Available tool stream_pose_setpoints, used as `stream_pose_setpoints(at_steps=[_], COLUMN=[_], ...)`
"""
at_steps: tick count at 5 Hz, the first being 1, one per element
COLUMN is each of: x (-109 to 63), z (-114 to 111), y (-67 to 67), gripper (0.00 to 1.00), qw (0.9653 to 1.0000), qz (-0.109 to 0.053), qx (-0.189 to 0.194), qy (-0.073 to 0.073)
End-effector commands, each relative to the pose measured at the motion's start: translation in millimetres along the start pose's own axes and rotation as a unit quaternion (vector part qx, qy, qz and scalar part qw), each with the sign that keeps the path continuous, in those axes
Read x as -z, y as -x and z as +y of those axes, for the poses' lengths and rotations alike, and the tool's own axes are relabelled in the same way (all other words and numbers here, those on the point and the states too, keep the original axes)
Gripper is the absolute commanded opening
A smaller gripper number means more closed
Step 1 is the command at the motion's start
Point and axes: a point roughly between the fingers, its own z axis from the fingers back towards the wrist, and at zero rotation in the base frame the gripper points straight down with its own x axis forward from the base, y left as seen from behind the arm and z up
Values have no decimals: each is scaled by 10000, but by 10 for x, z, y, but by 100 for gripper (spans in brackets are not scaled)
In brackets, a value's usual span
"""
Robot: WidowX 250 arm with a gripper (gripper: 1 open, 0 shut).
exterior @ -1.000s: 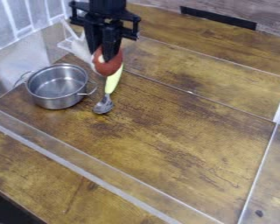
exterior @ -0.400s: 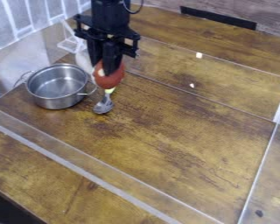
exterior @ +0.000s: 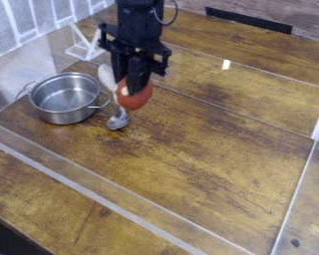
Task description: Remove the mushroom from the silver pot and put it on the table
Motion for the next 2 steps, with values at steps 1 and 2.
stream_pose_setpoints(at_steps=[1,2], x=[-163,-7], z=[87,45], y=[115,138], gripper=[0,0], qw=[9998,9999], qz=[-182,-112], qx=[-35,-123], qy=[-42,-33])
